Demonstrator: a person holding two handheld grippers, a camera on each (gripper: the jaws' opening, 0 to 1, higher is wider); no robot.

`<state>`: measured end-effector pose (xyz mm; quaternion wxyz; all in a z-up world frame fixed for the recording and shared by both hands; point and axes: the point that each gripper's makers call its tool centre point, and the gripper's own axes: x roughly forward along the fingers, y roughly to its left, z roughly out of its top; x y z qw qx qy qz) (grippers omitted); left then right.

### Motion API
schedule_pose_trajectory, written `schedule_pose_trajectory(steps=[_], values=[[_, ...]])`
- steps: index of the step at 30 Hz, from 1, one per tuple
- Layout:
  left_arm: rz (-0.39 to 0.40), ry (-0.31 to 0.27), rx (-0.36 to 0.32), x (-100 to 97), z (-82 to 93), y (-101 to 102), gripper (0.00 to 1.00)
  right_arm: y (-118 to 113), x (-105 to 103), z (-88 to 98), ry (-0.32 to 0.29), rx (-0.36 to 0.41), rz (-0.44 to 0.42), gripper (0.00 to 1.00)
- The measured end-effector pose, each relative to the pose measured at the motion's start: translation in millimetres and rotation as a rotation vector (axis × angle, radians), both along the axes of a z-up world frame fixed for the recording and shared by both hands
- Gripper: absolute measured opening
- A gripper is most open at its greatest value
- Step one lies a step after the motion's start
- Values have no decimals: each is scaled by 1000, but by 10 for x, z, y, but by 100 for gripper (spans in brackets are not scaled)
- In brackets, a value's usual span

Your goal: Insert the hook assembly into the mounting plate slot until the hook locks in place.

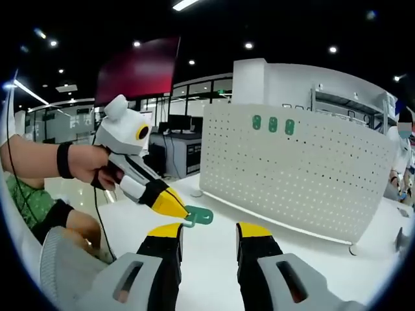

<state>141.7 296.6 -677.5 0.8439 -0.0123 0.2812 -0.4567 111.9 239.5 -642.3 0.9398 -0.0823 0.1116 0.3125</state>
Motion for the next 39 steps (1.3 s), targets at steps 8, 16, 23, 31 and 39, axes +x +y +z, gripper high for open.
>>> schedule_pose_trajectory(steps=[8, 16, 23, 31, 39], values=[[29, 5, -2, 160, 2, -121, 2, -72, 120, -22, -6, -7, 41, 32], [54, 34, 31, 241, -35, -240, 2, -78, 206, -114, -25, -37, 139, 32], [62, 50, 63, 272, -106, -392, 2, -181, 243, -200, -15, -22, 175, 32], [65, 65, 83, 230, -122, -535, 2, -241, 222, -303, -20, -64, 229, 28], [38, 73, 94, 172, -115, -642, 1, -275, 233, -339, -33, -88, 232, 22]])
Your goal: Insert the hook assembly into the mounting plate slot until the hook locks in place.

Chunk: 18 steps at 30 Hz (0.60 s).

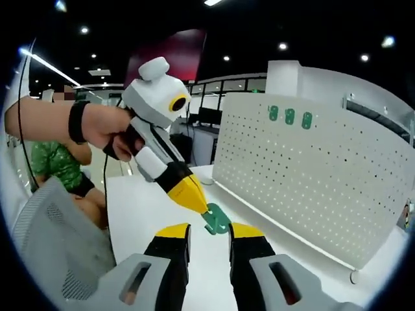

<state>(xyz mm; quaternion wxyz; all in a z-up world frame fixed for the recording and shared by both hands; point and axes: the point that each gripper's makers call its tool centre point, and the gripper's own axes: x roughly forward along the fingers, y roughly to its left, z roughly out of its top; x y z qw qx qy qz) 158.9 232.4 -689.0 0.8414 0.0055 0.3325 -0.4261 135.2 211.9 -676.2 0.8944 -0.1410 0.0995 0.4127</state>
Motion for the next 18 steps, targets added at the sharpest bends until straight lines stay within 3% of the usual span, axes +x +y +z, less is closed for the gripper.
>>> schedule_pose_trajectory(steps=[2, 11, 13, 18], values=[[-13, 24, -5, -24, -17, -31, 1, -5, 8, -84, 27, -20, -4, 21], [-34, 45, -5, -69, -17, -61, 1, -18, -40, -139, -8, -77, 0, 16], [-40, 59, -8, -95, -18, -69, 1, -52, 4, -114, -42, -111, -15, 14], [-52, 76, 0, -131, -46, -74, 1, 27, -10, -145, -47, -161, 36, 9]])
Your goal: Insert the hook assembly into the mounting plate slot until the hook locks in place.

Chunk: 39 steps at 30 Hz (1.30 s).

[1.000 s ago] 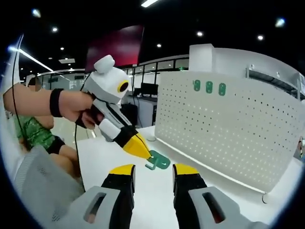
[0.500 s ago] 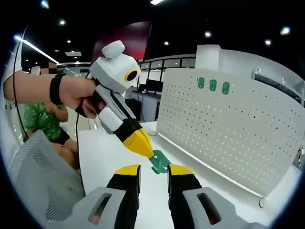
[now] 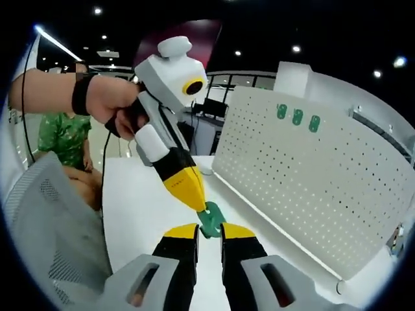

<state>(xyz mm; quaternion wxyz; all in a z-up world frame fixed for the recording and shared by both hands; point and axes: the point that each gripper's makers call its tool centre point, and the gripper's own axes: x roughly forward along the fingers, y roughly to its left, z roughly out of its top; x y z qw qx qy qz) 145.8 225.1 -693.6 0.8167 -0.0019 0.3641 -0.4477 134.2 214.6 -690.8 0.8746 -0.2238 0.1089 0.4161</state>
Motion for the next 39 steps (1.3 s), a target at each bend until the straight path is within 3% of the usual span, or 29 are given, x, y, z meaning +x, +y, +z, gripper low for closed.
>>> schedule_pose_trajectory(steps=[4, 13, 18, 26, 29, 39], values=[[-4, 12, -9, -9, 11, -12, 1, 7, -2, -44, -17, -48, 9, 7], [-7, 46, -26, -34, 38, -31, 1, -14, 3, -9, -28, -43, 5, 5], [-1, 91, -35, -53, 23, -36, 1, -24, -2, -23, -62, -109, 12, 2], [-5, 115, -28, -79, 13, -18, 2, 6, -40, -42, -68, -138, 22, 1], [-61, 44, -12, -100, 12, -15, 2, 8, -45, -45, -59, -136, 6, 1], [-71, -21, -14, -99, 24, 12, 3, 14, -42, -42, -53, -145, -37, 1]])
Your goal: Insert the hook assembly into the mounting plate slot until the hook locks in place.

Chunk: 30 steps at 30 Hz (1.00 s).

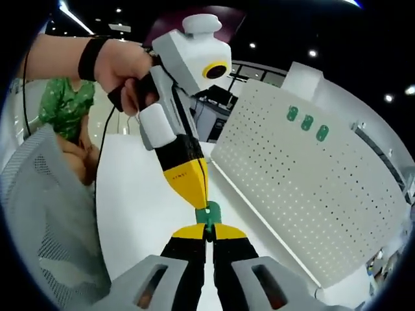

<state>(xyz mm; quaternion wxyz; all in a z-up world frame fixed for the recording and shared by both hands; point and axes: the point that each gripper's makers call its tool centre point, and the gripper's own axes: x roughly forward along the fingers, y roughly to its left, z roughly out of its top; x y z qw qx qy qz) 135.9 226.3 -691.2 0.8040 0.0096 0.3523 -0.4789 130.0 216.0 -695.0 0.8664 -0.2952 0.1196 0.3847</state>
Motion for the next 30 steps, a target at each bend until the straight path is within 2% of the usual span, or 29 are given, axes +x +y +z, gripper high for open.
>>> schedule_pose_trajectory(steps=[7, 8, 9, 12, 14, 15, 17, 20, 23, 30], values=[[44, 2, -71, 48, 75, 50, 5, -44, 28, 13, 17, 21, -36, 1], [60, -14, -70, 75, 80, 75, 5, -46, 35, 17, 19, 24, -40, 1], [73, -57, -76, 118, 111, 104, 6, -45, 41, 22, 20, 28, -42, 1], [68, -61, -93, 89, 121, 145, 12, -49, 82, 80, 31, 65, -72, 1], [35, -107, -114, 79, 145, 144, 15, -39, 106, 144, 23, 91, -84, 1], [38, -97, -105, 62, 123, 163, 17, -36, 105, 149, 19, 88, -84, 1], [23, -114, -95, 29, 111, 180, 21, -35, 112, 150, 17, 87, -87, 1], [13, -127, -104, -17, 104, 199, 21, -59, 128, 158, 10, 76, -101, 1], [10, -158, -115, -65, 80, 229, 23, -83, 151, 202, 4, 96, -131, 1], [9, -202, -130, -138, 86, 246, 33, -152, 250, 334, 10, 181, -201, 1]])
